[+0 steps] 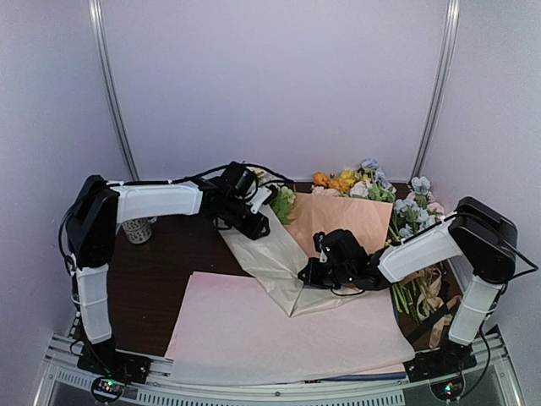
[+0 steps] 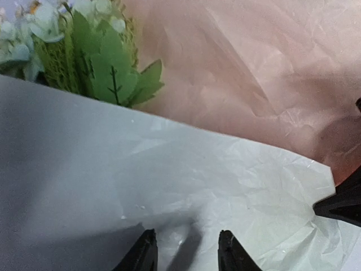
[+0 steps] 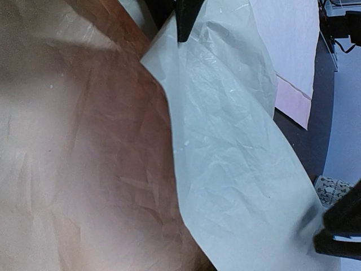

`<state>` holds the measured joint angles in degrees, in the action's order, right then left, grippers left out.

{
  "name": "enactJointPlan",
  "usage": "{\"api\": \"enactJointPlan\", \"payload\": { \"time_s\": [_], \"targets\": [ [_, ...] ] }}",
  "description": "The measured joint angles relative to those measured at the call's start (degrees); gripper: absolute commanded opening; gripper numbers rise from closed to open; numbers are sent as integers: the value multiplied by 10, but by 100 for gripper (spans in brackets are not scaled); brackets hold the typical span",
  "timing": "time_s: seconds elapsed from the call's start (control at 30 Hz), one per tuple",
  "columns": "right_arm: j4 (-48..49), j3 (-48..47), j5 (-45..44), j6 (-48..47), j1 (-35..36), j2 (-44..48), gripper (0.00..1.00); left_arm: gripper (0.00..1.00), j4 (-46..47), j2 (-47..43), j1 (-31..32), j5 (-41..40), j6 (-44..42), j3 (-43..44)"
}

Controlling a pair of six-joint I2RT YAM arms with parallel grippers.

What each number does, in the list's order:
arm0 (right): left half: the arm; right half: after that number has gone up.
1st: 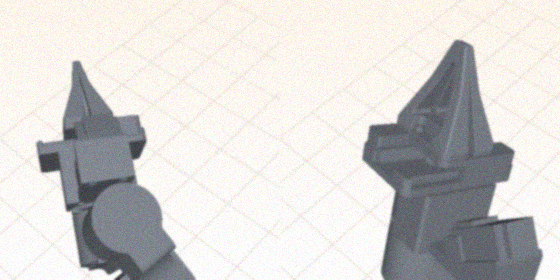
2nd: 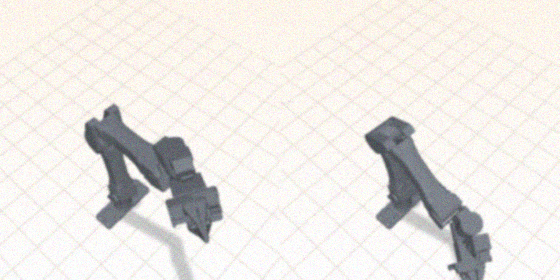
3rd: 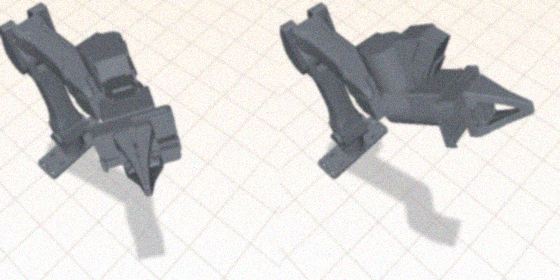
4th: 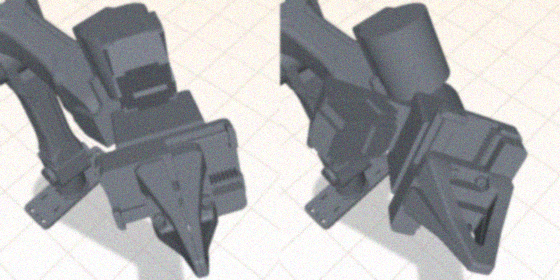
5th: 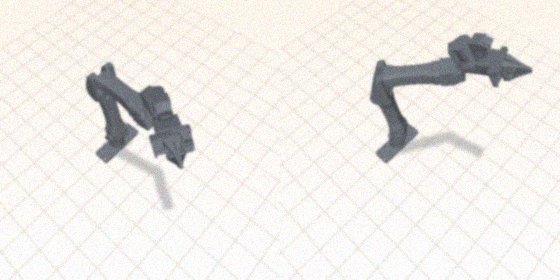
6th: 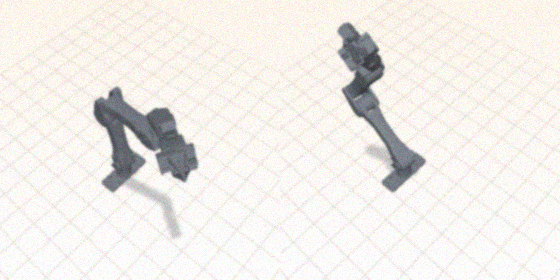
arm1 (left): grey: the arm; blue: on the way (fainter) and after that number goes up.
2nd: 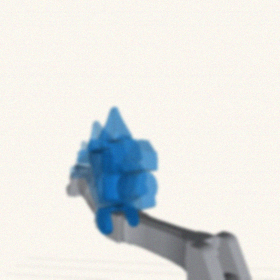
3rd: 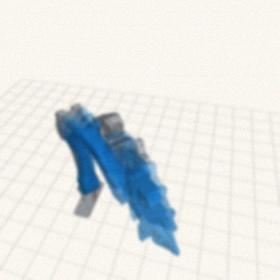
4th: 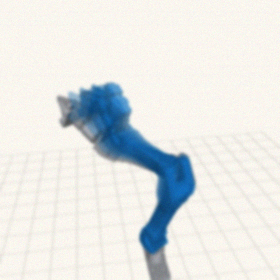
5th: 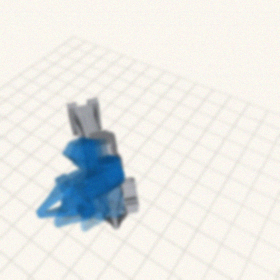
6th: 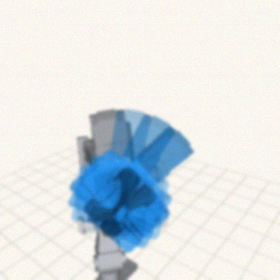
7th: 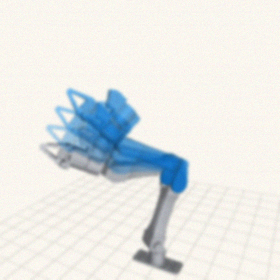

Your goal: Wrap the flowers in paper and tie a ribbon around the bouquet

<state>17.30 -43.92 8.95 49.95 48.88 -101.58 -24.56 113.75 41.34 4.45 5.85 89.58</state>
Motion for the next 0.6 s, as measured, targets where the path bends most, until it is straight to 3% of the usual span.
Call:
{"api": "enactJointPlan", "payload": {
  "time_s": [0.17,0.33,0.6],
  "targets": [
    [-2,0,0,0,1,0,1,42,-2,70,4,27,37,17],
    [-15,-3,-3,-7,4,0,7,43,1,125,0,50,64,60],
    [-105,-18,-18,-50,9,60,27,43,6,147,0,63,78,73]
  ]
}}
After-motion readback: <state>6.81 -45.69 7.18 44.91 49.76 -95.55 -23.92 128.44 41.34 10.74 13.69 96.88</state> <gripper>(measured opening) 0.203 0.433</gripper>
